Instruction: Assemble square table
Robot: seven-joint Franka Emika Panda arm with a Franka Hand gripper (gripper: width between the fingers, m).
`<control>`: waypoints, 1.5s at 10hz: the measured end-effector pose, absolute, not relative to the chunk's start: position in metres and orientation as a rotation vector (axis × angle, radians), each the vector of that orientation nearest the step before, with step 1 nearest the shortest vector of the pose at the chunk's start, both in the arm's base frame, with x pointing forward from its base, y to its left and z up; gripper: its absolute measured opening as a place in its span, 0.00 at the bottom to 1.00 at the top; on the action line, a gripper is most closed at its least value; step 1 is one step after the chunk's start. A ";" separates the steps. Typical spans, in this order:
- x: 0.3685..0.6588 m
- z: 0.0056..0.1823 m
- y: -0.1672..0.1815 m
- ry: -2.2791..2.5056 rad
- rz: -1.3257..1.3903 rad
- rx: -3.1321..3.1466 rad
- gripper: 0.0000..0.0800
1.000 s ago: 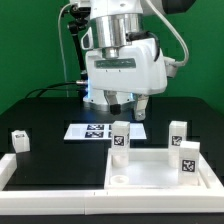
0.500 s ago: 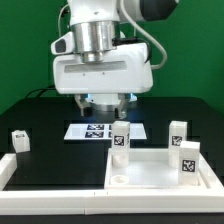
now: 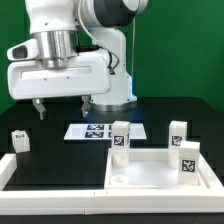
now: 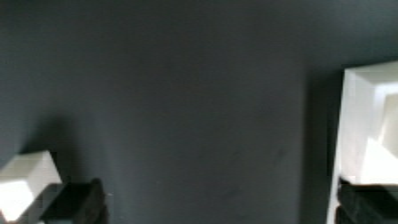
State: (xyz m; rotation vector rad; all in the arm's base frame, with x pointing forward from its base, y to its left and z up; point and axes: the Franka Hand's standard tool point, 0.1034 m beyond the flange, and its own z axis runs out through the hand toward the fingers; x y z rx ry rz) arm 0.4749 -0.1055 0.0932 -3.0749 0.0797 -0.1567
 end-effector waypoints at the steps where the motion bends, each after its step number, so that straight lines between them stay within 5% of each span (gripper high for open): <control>1: 0.475 0.093 -0.106 -0.014 -0.158 -3.080 0.81; 5: 0.466 0.085 -0.120 -0.425 -0.131 -3.079 0.81; 11: 0.408 0.050 -0.215 -1.055 -0.013 -3.015 0.81; 15: 0.416 0.042 -0.194 -0.962 0.127 -3.041 0.81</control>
Offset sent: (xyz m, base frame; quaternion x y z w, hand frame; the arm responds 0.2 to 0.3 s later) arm 0.0000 0.0000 0.0000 0.0000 0.0000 -0.1938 0.9810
